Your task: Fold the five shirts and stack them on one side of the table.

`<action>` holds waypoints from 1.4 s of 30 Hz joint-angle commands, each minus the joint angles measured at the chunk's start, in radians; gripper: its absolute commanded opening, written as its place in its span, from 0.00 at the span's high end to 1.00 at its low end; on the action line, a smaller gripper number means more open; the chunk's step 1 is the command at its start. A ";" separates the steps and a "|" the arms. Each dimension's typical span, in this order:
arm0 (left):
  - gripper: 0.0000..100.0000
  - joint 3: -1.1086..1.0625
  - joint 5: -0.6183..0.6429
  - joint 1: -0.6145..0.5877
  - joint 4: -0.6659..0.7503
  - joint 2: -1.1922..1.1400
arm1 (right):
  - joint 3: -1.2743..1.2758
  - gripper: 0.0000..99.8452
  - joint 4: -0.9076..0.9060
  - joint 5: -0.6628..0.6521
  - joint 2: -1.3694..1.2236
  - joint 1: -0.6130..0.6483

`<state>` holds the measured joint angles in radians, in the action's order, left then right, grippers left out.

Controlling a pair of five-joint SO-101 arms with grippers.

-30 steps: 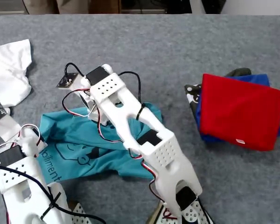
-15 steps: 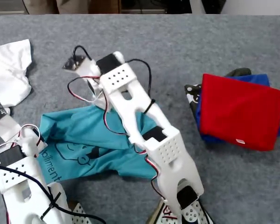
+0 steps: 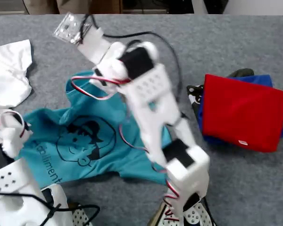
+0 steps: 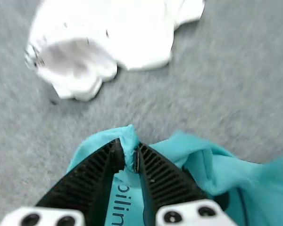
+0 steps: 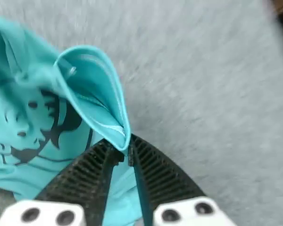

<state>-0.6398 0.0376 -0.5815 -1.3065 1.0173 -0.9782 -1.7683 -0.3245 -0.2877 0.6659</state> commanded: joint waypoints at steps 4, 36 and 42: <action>0.98 0.330 0.008 -0.012 -0.157 0.007 | -0.056 1.00 0.018 -0.115 0.418 -0.025; 0.98 1.142 0.006 -0.020 -0.388 0.008 | -0.071 1.00 0.592 -0.107 0.823 -0.027; 0.98 1.132 0.005 -0.020 -0.436 0.008 | -0.104 1.00 0.514 -0.068 0.823 -0.027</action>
<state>0.4849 0.0391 -0.5907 -1.7238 1.0342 -1.0671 -1.2221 -0.4058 0.5347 0.6598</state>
